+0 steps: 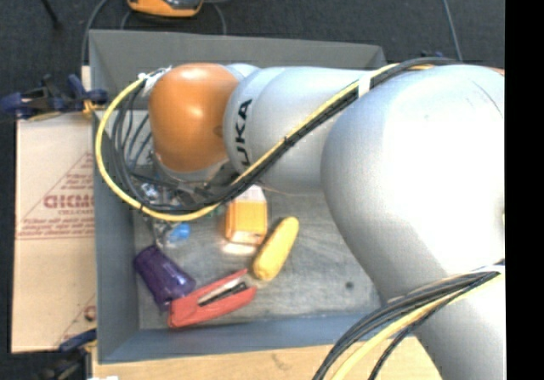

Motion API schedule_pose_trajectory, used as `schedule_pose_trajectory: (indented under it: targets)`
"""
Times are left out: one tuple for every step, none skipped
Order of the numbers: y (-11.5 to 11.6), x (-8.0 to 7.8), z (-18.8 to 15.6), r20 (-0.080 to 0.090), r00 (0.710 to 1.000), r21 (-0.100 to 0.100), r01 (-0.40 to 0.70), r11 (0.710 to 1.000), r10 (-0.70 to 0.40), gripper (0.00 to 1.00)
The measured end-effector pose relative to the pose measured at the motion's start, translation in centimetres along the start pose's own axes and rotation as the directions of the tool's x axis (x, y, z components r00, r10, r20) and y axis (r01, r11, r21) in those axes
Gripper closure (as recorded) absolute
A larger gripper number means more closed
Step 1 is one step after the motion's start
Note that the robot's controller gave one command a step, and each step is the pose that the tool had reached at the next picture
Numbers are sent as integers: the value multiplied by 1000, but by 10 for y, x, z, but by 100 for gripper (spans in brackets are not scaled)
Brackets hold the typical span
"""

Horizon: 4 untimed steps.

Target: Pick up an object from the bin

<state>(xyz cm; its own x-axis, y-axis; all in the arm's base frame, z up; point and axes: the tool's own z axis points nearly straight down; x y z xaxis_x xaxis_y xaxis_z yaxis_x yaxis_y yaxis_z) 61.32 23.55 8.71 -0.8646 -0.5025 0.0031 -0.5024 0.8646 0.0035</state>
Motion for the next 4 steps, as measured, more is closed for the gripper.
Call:
schedule_pose_trajectory:
  targets:
    - [-1,-1,-1,6,1000,1,-4,1000,4,0]
    - [-1,-1,-1,6,1000,1,-5,1000,5,0]
    - [-5,2,-7,7,833,6,553,833,-553,100]
    - [-4,2,-7,7,834,5,552,834,-552,100]
